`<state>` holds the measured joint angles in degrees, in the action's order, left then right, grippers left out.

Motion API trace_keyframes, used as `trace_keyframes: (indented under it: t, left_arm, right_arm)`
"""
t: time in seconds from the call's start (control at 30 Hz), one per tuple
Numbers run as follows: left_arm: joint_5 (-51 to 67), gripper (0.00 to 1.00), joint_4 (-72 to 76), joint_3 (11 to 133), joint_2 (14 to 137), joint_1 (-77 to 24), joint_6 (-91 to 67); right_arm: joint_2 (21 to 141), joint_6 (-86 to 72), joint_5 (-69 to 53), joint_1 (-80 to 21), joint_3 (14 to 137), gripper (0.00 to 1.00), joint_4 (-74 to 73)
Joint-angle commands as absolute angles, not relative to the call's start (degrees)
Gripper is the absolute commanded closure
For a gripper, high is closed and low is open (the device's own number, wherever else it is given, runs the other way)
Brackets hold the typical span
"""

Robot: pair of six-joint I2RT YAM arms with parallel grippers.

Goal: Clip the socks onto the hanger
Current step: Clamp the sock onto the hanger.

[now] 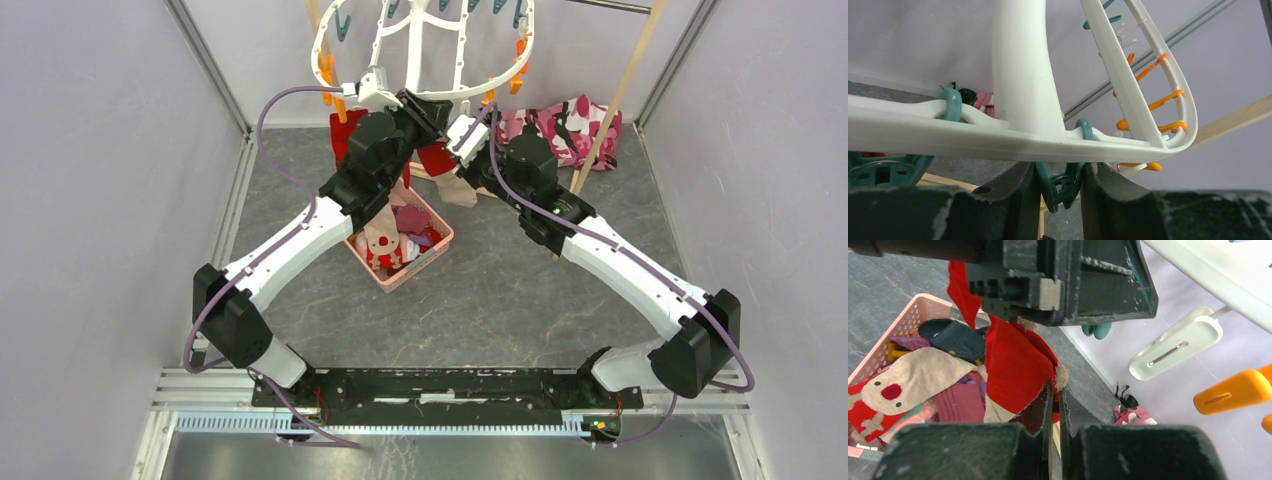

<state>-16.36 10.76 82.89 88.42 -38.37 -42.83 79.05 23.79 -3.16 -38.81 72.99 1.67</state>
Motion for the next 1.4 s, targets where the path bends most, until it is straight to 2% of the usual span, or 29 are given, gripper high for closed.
trace_keyframes:
  t: [0.0,0.43,1.37]
  left_arm:
    - [-16.80,0.98,13.43,85.14,88.04,-38.32,-45.01]
    - [-14.59,0.98,15.09,83.55,87.01,-38.32,-44.64]
    - [-9.13,0.98,19.90,81.24,87.19,-38.28,-42.89]
  right_arm:
    - [77.12,25.75,-9.10,-38.04,73.66,1.00,4.69]
    - [81.99,20.28,-23.79,-29.37,80.07,1.00,4.82]
    - [84.94,4.23,-34.97,-23.22,80.94,1.00,8.92]
